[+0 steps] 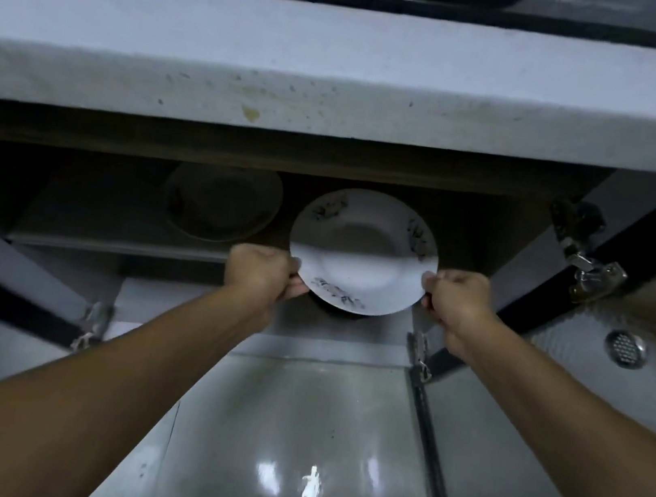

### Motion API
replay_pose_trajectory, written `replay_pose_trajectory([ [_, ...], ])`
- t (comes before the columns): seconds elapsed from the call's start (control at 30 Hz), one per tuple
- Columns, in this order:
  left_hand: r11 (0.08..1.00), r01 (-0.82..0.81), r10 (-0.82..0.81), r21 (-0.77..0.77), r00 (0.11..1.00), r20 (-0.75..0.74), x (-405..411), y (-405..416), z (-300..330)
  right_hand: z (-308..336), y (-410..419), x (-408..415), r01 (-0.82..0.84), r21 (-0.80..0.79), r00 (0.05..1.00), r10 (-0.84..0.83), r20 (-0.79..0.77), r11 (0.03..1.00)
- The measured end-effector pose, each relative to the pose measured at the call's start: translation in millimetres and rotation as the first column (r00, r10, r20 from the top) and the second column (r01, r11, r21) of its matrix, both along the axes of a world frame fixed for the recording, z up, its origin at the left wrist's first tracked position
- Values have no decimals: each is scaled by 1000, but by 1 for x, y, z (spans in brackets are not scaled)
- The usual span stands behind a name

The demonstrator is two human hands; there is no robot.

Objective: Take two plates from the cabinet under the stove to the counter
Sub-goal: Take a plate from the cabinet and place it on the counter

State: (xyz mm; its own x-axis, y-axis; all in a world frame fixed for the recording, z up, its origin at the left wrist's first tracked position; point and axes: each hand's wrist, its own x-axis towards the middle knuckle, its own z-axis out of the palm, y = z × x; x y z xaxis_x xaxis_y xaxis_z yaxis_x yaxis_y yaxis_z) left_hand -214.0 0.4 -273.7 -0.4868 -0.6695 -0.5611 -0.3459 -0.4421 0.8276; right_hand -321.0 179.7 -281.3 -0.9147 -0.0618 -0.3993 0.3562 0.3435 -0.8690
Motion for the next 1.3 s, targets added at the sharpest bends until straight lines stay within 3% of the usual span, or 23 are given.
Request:
replay_pose_trajectory([
  [0.27, 997, -74, 70, 35, 992, 107, 76, 42, 59, 58, 36, 57, -82, 48, 995, 80, 57, 995],
  [0.97, 998, -29, 32, 60, 999, -39, 256, 139, 241, 249, 140, 243, -53, 36, 998, 52, 32, 998],
  [1.3, 998, 29, -26, 52, 998, -63, 289, 172, 339, 352, 183, 288, -28, 6, 1000, 28, -11, 1000],
])
